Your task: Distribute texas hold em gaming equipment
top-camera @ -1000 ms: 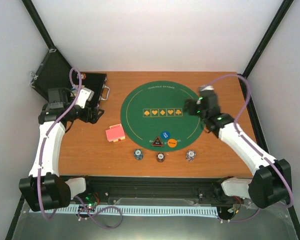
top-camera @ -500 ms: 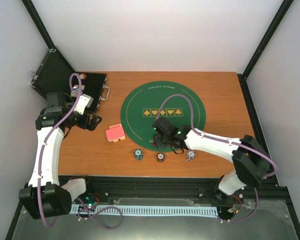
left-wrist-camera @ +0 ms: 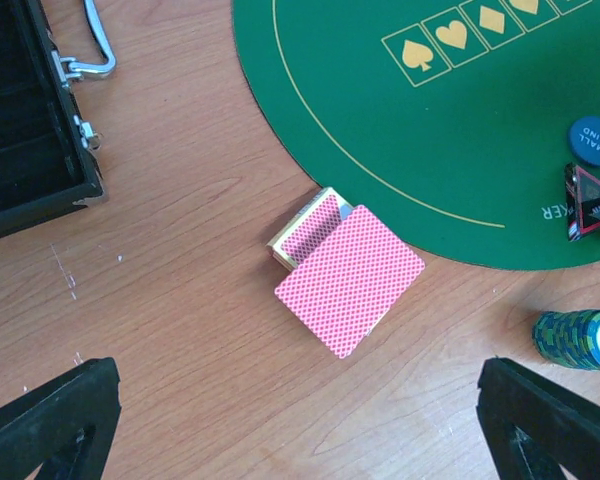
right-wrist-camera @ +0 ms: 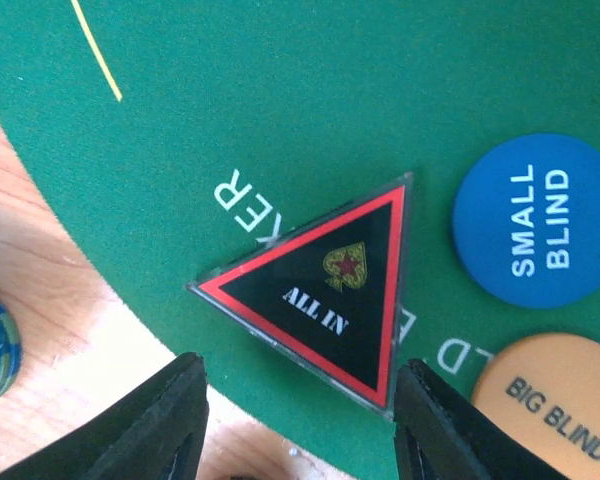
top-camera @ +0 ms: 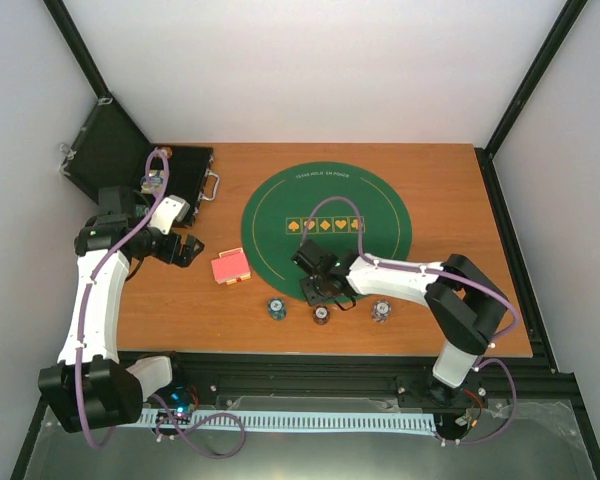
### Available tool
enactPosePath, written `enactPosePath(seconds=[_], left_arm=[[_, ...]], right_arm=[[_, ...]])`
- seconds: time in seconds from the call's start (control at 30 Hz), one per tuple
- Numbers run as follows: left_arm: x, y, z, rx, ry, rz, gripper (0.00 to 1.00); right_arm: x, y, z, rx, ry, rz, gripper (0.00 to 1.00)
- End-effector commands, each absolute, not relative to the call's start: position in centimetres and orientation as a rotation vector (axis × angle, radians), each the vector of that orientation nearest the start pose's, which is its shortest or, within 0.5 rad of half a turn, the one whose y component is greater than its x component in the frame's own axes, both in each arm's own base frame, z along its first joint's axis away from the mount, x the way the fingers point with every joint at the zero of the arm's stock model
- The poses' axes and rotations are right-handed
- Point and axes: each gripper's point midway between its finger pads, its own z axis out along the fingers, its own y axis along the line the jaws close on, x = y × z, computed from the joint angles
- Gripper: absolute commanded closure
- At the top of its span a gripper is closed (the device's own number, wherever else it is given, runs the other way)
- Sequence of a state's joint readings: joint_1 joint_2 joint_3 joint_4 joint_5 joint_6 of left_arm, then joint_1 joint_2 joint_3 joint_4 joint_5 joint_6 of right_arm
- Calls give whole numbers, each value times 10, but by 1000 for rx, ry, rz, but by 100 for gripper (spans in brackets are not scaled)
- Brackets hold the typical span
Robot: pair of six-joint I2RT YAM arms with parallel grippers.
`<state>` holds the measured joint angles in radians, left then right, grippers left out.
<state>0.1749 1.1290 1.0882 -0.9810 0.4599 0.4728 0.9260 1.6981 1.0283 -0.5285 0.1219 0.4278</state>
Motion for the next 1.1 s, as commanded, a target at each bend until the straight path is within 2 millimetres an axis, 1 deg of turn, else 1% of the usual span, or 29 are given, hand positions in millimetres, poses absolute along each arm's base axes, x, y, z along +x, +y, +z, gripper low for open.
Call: enactPosePath(seconds=[0.0, 0.13, 0.43, 0.53, 0.7, 0.83, 0.93, 1.07], left_arm=[[278, -28, 213, 543, 2406, -328, 0], [274, -33, 217, 560, 2386, -364, 0], [279, -35, 217, 557, 2386, -390, 0], [280, -35, 218, 555, 2382, -387, 0], [281, -33, 223, 557, 2374, -368, 0], [281, -33, 225, 566, 2366, -358, 0], [281, -34, 227, 567, 2360, -364, 0], [280, -36, 227, 562, 2359, -380, 0]], right_arm=[[244, 290, 36, -696, 2699, 157, 50], [248, 287, 29, -699, 2719, 99, 52], [253, 274, 38, -666, 2718, 95, 53], [250, 275, 35, -675, 2725, 114, 52], [241, 279, 26, -699, 2756, 173, 51], [235, 277, 20, -709, 2769, 188, 50], [235, 274, 18, -705, 2767, 170, 52], [241, 279, 22, -709, 2746, 170, 60]])
